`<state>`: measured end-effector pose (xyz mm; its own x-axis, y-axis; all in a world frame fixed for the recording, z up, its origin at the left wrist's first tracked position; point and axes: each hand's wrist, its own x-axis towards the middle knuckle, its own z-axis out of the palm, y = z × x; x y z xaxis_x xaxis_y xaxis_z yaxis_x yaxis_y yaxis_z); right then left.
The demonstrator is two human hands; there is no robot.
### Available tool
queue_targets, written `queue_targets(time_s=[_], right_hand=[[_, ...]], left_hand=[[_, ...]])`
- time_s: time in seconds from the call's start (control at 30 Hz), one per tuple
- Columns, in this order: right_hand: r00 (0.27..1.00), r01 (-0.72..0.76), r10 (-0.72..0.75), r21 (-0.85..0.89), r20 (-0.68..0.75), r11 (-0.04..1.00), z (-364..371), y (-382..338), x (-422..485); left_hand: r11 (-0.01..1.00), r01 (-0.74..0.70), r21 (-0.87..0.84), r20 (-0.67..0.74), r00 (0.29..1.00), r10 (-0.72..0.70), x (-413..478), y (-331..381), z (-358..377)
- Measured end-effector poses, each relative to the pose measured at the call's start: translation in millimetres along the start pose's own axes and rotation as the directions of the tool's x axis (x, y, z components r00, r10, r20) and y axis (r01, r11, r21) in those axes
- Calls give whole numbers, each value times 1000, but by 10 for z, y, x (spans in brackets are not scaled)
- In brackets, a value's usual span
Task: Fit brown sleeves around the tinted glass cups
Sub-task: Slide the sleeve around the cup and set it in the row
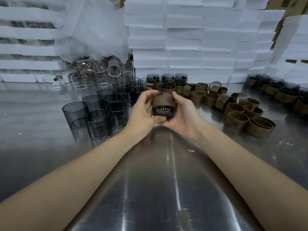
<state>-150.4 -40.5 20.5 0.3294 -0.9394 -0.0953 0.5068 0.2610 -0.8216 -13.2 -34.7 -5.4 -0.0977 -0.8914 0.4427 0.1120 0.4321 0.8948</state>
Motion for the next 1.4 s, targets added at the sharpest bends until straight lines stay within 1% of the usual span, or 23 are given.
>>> queue_targets(time_s=[0.07,0.17,0.3,0.4,0.5,0.63,0.73,0.87,1.03,1.27,1.33,1.4], right_hand=[[1000,20,-20,2,14,1000,-17,14,15],[995,93,-93,5,37,996,-41,17,29],[988,127,-129,23,91,992,-46,19,32],[983,159,-158,-5,93,987,-46,40,40],[982,177,-176,-7,64,984,-33,59,51],[977,213,-214,-23,-24,977,29,84,89],[957,271,-277,-75,-83,960,70,105,106],[935,324,-341,-154,-102,934,78,123,127],[924,334,-360,-184,-127,924,86,116,140],[917,344,-373,-195,-138,918,90,125,141],[924,337,-359,-167,-130,927,87,131,128],[944,306,-316,-97,-101,947,72,138,106]], left_hand=[[1000,-14,18,-4,1000,14,0,-7,-10],[994,-55,96,-20,998,57,-5,3,-9],[992,-79,96,-27,996,82,-10,16,-7],[991,-90,98,-6,996,91,-15,32,0],[993,-83,85,8,997,82,-21,59,7],[995,-75,63,18,997,74,-36,86,4],[996,-66,67,16,998,65,-47,102,17],[996,-73,59,20,997,72,-58,128,26],[999,-49,19,27,998,49,-65,142,30],[998,-53,13,34,998,53,-63,125,23],[999,-44,-1,24,999,44,-56,118,25],[999,-50,-11,4,999,50,-44,106,22]])
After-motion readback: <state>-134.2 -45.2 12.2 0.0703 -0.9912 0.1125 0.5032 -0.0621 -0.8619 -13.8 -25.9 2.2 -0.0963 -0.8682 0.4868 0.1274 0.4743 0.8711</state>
